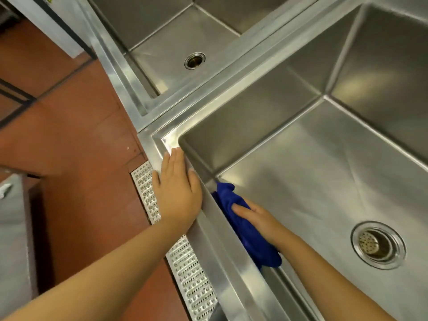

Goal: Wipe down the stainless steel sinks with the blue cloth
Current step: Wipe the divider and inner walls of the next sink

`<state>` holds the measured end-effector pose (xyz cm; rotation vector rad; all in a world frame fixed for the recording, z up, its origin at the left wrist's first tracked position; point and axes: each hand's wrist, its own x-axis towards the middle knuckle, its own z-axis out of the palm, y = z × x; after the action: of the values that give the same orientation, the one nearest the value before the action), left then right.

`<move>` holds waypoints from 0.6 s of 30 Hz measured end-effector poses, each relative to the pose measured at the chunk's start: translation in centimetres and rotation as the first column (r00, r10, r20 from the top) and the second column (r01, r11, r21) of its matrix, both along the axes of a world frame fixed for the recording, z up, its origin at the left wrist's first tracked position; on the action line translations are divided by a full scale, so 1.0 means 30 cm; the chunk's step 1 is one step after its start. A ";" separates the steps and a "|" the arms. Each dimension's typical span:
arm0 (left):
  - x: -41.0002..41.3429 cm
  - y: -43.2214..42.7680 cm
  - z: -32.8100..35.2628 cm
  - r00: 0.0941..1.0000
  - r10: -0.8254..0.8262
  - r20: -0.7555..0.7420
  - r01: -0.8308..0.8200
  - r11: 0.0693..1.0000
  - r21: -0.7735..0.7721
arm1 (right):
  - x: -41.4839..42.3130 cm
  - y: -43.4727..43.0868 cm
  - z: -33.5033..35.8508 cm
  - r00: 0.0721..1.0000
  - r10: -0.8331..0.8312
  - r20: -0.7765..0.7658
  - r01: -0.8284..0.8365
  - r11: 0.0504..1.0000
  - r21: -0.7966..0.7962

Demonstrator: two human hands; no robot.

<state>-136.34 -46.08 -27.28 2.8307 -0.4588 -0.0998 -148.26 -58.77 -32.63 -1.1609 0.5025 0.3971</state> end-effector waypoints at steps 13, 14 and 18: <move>-0.013 -0.025 0.010 0.999 0.048 0.026 -0.049 0.998 0.039 | -0.077 -0.009 -0.012 0.984 0.018 0.175 -0.025 0.999 0.038; -0.013 -0.024 0.010 0.998 0.057 0.025 -0.058 0.998 0.037 | -0.064 -0.005 -0.056 0.990 0.003 0.140 -0.013 0.997 0.071; -0.017 -0.025 0.013 0.998 0.055 0.023 -0.055 0.998 0.025 | -0.034 0.003 -0.240 0.999 -0.032 -0.011 0.033 0.997 0.070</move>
<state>-136.84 -46.83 -26.90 2.8697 -0.3867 -0.0630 -149.27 -58.68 -39.82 -1.0822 0.5116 0.3893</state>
